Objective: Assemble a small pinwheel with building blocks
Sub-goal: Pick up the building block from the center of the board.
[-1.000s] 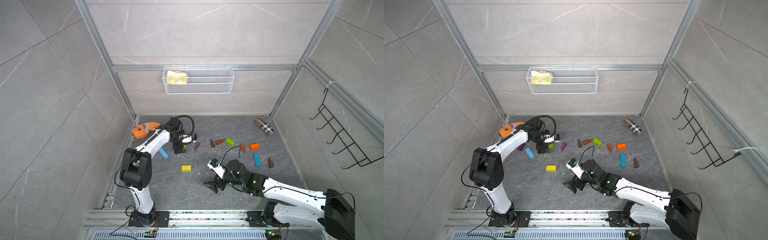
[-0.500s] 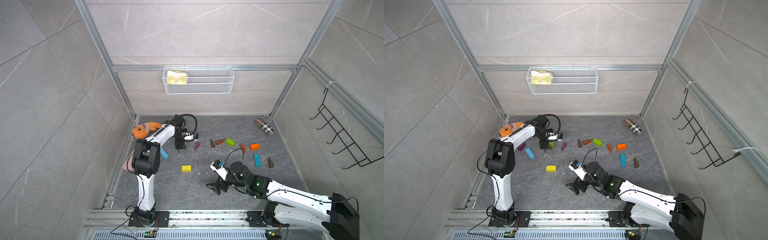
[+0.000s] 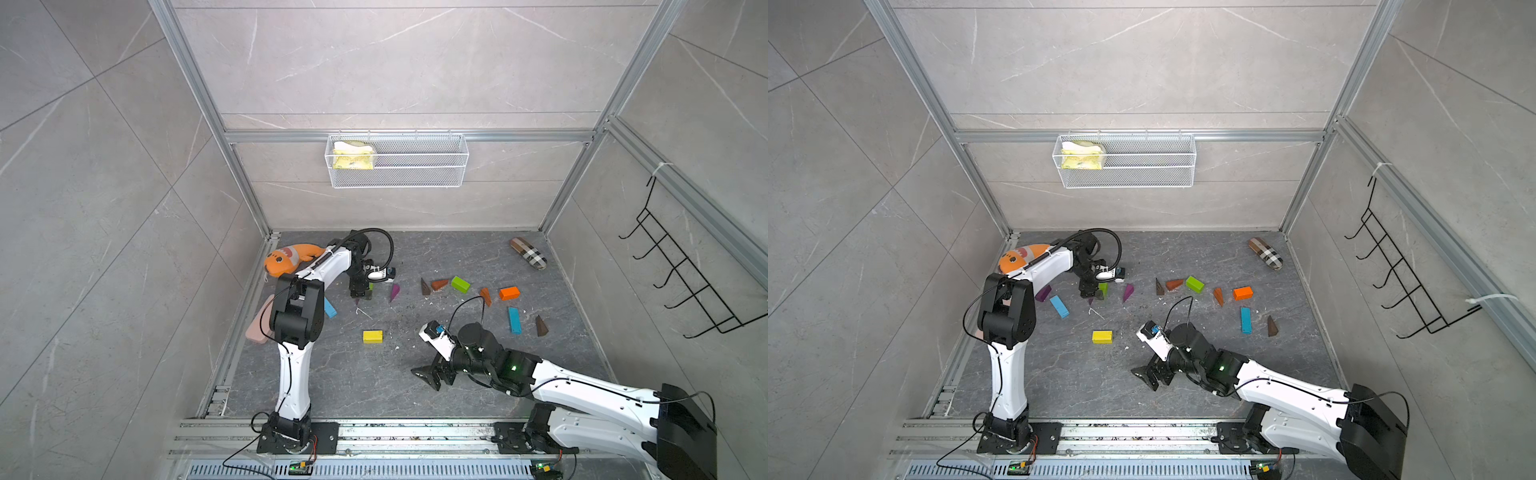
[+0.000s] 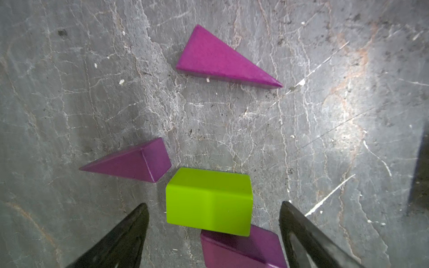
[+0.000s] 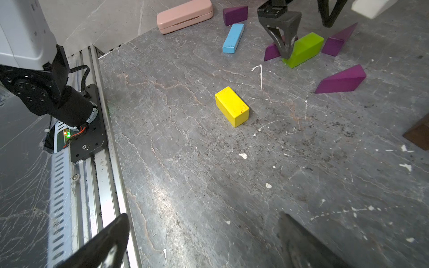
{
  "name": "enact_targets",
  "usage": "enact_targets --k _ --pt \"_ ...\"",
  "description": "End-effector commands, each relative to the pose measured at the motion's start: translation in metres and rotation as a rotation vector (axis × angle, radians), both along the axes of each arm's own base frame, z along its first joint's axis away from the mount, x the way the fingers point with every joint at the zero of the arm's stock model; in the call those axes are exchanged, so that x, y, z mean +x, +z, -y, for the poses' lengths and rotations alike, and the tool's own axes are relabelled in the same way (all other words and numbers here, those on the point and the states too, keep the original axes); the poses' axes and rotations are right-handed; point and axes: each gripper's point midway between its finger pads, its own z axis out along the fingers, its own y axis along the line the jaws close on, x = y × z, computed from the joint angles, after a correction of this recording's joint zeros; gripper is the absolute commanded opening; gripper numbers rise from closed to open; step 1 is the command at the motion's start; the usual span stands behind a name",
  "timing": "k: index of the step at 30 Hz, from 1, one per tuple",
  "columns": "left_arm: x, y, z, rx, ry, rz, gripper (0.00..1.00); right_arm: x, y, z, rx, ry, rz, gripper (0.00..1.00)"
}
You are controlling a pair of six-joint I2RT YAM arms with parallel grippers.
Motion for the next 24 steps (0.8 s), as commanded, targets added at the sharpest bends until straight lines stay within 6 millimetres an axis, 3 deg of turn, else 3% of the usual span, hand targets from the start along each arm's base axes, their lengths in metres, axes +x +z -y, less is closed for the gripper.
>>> enact_targets --k 1,13,24 --pt "0.002 0.001 0.000 -0.003 -0.016 -0.010 0.89 -0.002 0.003 -0.004 -0.006 0.023 -0.007 1.00" --pt "0.004 -0.017 -0.004 0.032 -0.029 -0.029 0.84 -0.002 -0.002 -0.006 -0.027 0.033 -0.014 1.00" --pt "0.001 -0.017 -0.006 0.037 -0.023 -0.041 0.74 -0.002 -0.003 -0.009 -0.030 0.043 -0.019 1.00"
